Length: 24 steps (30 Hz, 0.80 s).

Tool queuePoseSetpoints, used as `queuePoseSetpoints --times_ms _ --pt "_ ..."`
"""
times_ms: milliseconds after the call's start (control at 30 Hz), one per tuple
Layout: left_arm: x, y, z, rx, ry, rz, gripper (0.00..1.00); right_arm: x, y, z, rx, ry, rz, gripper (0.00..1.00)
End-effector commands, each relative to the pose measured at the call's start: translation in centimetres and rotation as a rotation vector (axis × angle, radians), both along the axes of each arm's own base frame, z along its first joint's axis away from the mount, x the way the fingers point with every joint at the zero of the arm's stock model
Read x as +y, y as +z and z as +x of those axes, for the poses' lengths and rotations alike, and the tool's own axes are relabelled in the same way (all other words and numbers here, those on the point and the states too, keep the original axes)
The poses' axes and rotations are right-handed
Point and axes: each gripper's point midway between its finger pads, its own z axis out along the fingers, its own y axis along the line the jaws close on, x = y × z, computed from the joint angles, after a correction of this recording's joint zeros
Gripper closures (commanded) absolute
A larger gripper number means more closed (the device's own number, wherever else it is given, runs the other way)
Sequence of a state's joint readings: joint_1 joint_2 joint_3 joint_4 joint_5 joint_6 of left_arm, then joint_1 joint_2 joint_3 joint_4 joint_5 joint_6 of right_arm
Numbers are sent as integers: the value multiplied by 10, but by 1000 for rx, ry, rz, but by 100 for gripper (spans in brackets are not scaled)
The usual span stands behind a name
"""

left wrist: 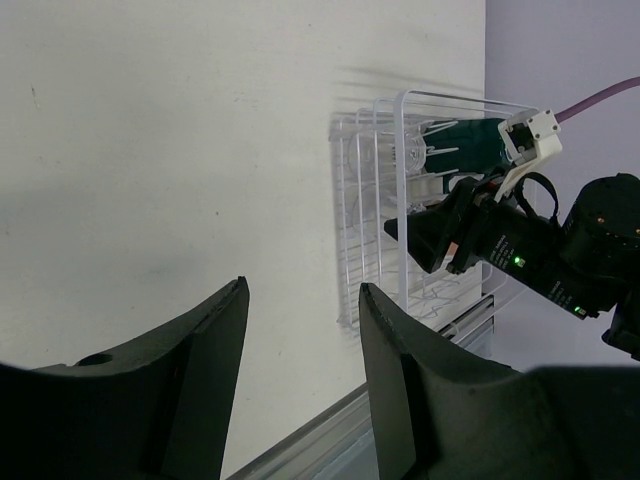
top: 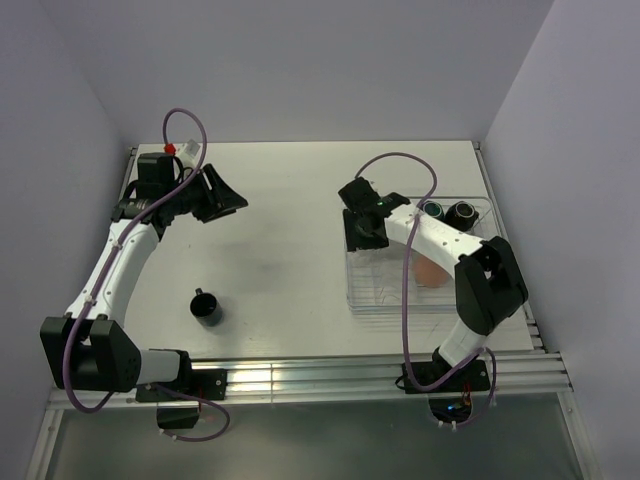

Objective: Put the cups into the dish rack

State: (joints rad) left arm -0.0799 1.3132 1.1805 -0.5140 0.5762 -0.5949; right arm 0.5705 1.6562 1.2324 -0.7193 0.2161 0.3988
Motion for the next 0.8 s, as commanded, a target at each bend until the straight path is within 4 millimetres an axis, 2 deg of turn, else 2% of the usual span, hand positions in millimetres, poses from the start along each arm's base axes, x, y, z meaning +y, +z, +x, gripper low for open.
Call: queuePoseSetpoints --times_ms 0,233,467,767 --pt "1 0 4 -24 -5 20 46 2 10 12 -46 -11 -20 45" --pt "2 -3 4 -17 -1 26 46 2 18 13 -61 -14 -22 29" --pt "4 -5 2 -12 6 34 46 3 20 12 -65 -12 -21 26" --pt "23 -9 -10 9 94 120 46 5 46 13 -114 -9 5 26"
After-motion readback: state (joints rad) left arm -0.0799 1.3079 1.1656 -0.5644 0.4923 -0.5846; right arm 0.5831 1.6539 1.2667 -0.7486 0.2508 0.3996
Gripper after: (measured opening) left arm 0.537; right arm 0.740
